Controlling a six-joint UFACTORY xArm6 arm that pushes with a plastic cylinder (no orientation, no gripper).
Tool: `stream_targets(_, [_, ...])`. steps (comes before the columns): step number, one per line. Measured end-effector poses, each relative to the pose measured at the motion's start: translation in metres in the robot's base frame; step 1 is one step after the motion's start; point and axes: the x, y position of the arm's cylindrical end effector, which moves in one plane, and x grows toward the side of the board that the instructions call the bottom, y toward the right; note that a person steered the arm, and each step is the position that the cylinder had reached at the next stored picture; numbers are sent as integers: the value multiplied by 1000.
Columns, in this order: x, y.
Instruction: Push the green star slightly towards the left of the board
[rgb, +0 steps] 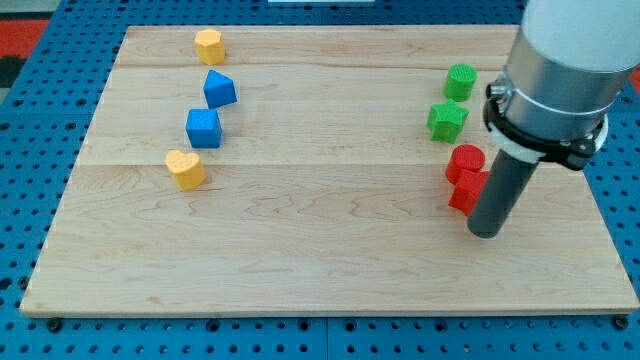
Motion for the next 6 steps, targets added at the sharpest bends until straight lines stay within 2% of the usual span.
stream_targets(4, [-191, -5])
stream_targets(5, [-188, 0])
stream_targets(6, [-178, 35])
